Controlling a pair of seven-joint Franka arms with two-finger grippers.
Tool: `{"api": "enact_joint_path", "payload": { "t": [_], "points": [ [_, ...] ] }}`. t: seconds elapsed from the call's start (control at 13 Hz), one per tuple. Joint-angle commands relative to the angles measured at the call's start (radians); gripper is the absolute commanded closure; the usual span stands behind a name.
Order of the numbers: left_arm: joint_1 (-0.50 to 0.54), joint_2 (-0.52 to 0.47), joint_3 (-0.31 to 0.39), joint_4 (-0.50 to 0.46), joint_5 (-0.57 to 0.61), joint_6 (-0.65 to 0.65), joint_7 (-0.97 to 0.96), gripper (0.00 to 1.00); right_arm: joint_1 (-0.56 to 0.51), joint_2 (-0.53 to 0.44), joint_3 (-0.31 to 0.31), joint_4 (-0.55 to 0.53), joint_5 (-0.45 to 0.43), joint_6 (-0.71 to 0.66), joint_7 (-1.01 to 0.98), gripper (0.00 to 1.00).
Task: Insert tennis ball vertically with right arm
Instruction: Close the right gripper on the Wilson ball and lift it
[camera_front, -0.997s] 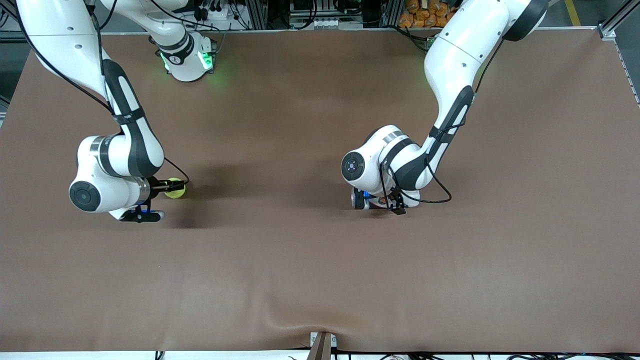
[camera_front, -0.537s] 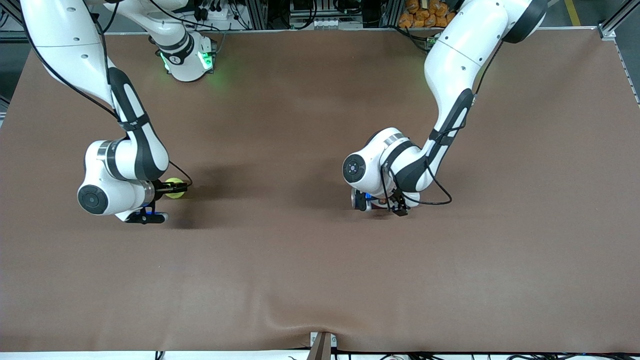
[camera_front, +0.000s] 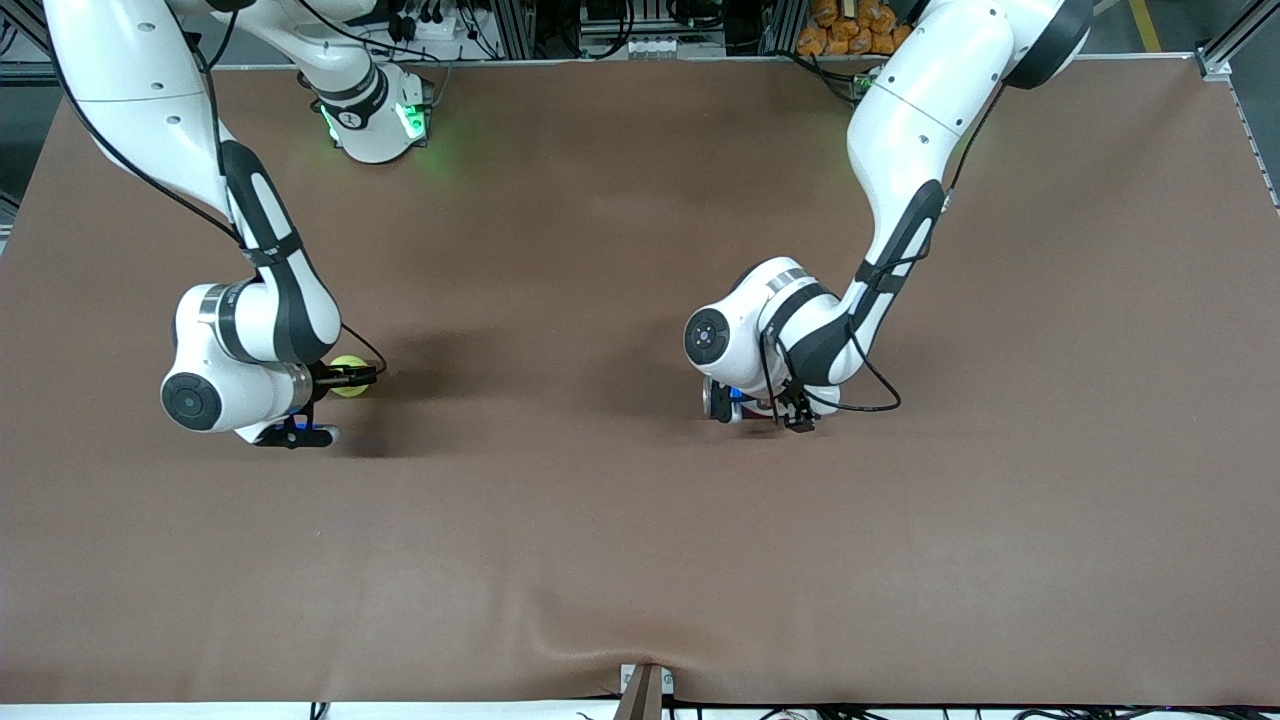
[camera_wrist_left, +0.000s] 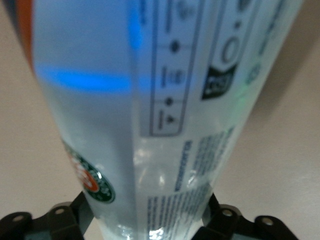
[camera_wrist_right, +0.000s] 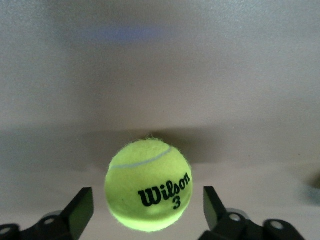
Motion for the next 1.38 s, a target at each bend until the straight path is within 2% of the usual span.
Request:
{"api": "enact_joint_path", "payload": {
  "t": [0.0,0.15,0.38,0.61,0.84,1.07,1.3],
  "points": [
    [-0.002,0.015,-0.003,0.01,0.035,0.019,0.003,0.17,-0.005,0.002,0.001,-0.004,0.014,0.012,0.011,0.22],
    [-0.002,0.015,-0.003,0.012,0.035,0.022,0.003,0.17,-0.007,0.002,0.001,-0.003,0.014,0.009,0.005,0.64],
    [-0.005,0.001,-0.012,0.021,0.022,0.026,0.003,0.17,-0.007,-0.004,0.001,0.019,0.014,-0.028,0.01,0.87],
    [0.007,-0.01,-0.078,0.059,0.015,0.078,0.0,0.18,-0.001,-0.009,-0.001,0.124,-0.002,-0.179,0.004,0.99],
    [0.016,-0.011,-0.113,0.079,-0.007,0.179,-0.016,0.2,0.002,-0.027,-0.001,0.233,-0.022,-0.308,0.005,1.0],
    [0.015,-0.011,-0.113,0.079,-0.08,0.371,-0.061,0.2,-0.007,-0.044,-0.002,0.348,-0.028,-0.425,0.004,1.0],
    [0.0,0.001,-0.113,0.079,-0.097,0.592,-0.179,0.2,-0.009,-0.098,-0.004,0.402,-0.028,-0.451,0.013,1.0]
  ]
}}
